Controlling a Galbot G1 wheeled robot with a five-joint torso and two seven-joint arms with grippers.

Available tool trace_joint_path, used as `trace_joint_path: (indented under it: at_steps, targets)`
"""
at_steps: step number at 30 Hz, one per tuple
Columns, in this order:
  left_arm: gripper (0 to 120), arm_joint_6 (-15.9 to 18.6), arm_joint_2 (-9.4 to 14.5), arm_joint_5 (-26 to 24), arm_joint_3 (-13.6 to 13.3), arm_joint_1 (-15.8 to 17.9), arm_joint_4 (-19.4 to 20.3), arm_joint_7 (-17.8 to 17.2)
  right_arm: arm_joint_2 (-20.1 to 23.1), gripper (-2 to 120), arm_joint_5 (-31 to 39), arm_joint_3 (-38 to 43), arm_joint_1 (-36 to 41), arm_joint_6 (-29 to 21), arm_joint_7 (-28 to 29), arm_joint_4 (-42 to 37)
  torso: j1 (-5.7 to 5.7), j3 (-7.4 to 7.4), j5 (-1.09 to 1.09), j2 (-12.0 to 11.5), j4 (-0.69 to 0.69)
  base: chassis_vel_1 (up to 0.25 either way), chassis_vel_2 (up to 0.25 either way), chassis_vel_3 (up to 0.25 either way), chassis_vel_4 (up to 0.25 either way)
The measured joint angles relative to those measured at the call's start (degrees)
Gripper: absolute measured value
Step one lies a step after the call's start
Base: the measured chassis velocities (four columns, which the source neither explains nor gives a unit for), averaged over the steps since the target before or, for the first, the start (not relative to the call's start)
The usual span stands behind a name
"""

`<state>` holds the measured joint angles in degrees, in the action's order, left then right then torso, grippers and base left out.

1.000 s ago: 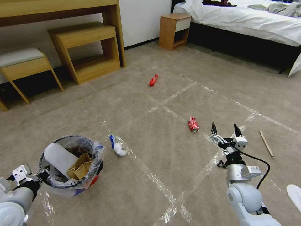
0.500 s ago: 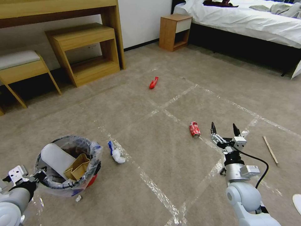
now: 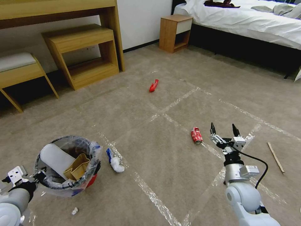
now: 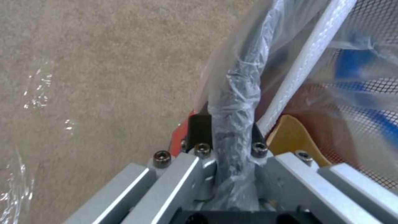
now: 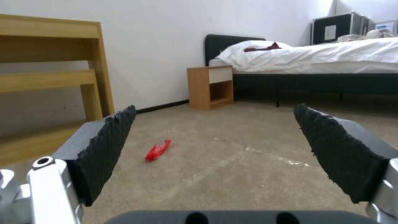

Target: Pick up the trash bin and place the garbage on the floor into it.

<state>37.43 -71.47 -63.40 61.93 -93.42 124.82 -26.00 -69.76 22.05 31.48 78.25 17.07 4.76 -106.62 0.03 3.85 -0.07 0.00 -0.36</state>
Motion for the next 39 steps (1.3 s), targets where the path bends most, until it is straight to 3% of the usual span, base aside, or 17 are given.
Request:
trace_joint_path:
  at_steps: [33, 39]
  targets:
    - [1, -0.2, -0.3, 0.5, -0.2, -0.2, -0.5, 0.3, 1.6, 100, 4.0, -4.1, -1.5, 2.0, -2.4, 0.9, 0.00, 0.00, 0.00, 0.0, 0.00, -0.022, 0.020, 0.020, -0.020]
    - [1, -0.2, -0.3, 0.7, 0.2, -0.5, -0.6, 0.2, 7.4, 100, 9.3, -8.6, -5.1, -0.6, -3.0, 0.2, 0.00, 0.00, 0.00, 0.0, 0.00, 0.000, 0.000, 0.000, 0.000]
